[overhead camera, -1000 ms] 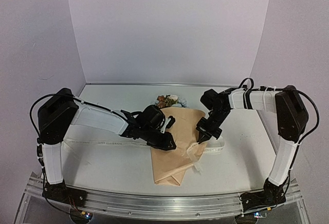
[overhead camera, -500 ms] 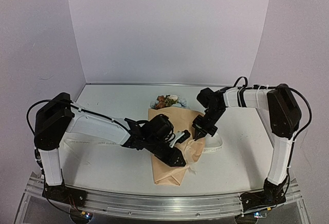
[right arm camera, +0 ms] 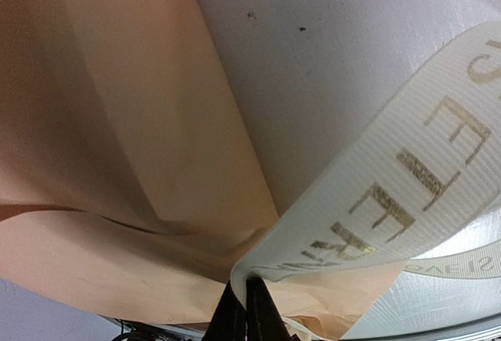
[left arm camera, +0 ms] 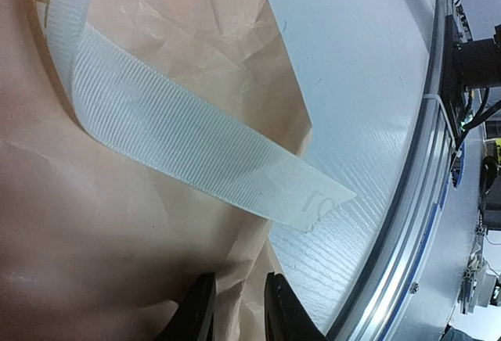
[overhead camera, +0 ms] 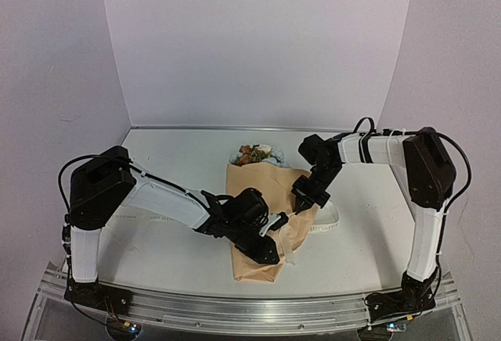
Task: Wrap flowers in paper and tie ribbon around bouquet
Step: Pick up the left side of the ribbon from the folded bouquet.
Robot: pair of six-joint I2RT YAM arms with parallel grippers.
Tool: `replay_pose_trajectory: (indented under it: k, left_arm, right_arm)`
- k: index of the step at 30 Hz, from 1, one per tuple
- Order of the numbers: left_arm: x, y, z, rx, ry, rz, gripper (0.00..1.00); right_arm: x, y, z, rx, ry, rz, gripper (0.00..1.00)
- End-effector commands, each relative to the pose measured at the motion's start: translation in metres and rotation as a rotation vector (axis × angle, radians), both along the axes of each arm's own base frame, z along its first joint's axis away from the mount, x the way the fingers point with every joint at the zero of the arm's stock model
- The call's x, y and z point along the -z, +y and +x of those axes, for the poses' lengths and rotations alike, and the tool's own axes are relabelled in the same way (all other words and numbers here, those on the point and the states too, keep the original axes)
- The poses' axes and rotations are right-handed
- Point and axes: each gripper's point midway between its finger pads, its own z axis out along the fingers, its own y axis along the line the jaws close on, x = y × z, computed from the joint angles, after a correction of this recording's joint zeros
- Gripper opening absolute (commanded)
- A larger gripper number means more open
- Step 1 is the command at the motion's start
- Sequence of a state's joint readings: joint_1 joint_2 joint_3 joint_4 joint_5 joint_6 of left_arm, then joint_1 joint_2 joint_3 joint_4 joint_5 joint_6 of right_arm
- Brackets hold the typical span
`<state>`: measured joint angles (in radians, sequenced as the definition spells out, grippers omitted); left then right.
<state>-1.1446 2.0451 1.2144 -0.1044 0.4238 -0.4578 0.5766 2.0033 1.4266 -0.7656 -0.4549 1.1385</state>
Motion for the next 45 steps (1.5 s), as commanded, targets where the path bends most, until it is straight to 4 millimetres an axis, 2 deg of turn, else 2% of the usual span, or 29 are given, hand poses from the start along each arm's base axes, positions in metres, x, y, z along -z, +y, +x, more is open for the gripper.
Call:
replay_pose_trajectory:
  k: [1, 6, 9, 12, 17, 20, 23, 27, 30, 32, 35, 39, 42, 44, 45]
  left_arm:
    - [-0.015, -0.002, 0.012, -0.046, -0.052, -0.014, 0.24]
    - [-0.041, -0.007, 0.019, -0.074, -0.087, -0.069, 0.25]
    - [-0.045, -0.008, 0.023, -0.091, -0.086, -0.086, 0.25]
    - [-0.049, -0.011, 0.024, -0.098, -0.084, -0.109, 0.25]
    - [-0.051, -0.012, 0.03, -0.115, -0.092, -0.116, 0.25]
    - [-0.056, -0.015, 0.034, -0.119, -0.099, -0.135, 0.25]
    - [-0.06, -0.02, 0.039, -0.116, -0.111, -0.143, 0.25]
    - [-0.06, -0.024, 0.046, -0.129, -0.109, -0.153, 0.24]
    - [-0.056, -0.023, 0.054, -0.148, -0.097, -0.151, 0.23]
    - [-0.054, -0.022, 0.06, -0.167, -0.093, -0.148, 0.23]
    - [-0.052, -0.02, 0.067, -0.189, -0.087, -0.144, 0.23]
    - [-0.052, -0.02, 0.071, -0.195, -0.084, -0.146, 0.23]
    - [-0.051, -0.021, 0.072, -0.196, -0.081, -0.146, 0.23]
    - [-0.051, -0.022, 0.073, -0.197, -0.082, -0.147, 0.23]
    - [-0.052, -0.022, 0.074, -0.199, -0.084, -0.148, 0.23]
  right_arm:
    - [-0.047, -0.002, 0.001, 0.013, -0.083, 0.054, 0.0]
    - [-0.085, 0.004, -0.004, 0.04, -0.13, 0.137, 0.0]
    - [-0.1, 0.008, -0.012, 0.051, -0.151, 0.164, 0.0]
    - [-0.104, 0.007, -0.018, 0.081, -0.163, 0.18, 0.0]
    - [-0.11, 0.017, -0.024, 0.115, -0.182, 0.198, 0.0]
    - [-0.101, -0.008, -0.034, 0.137, -0.239, 0.106, 0.0]
    - [-0.094, -0.046, -0.043, 0.156, -0.293, 0.015, 0.0]
    - [-0.104, -0.086, -0.057, 0.139, -0.386, -0.078, 0.0]
    - [-0.114, -0.1, -0.069, 0.121, -0.422, -0.101, 0.0]
    - [-0.121, -0.103, -0.078, 0.105, -0.427, -0.094, 0.0]
    - [-0.131, -0.094, -0.092, 0.06, -0.41, -0.049, 0.0]
    - [-0.149, -0.07, -0.109, -0.029, -0.395, 0.034, 0.0]
    - [-0.164, -0.039, -0.114, -0.092, -0.344, 0.131, 0.0]
    - [-0.181, -0.016, -0.112, -0.128, -0.331, 0.192, 0.0]
    - [-0.183, -0.004, -0.111, -0.141, -0.312, 0.21, 0.0]
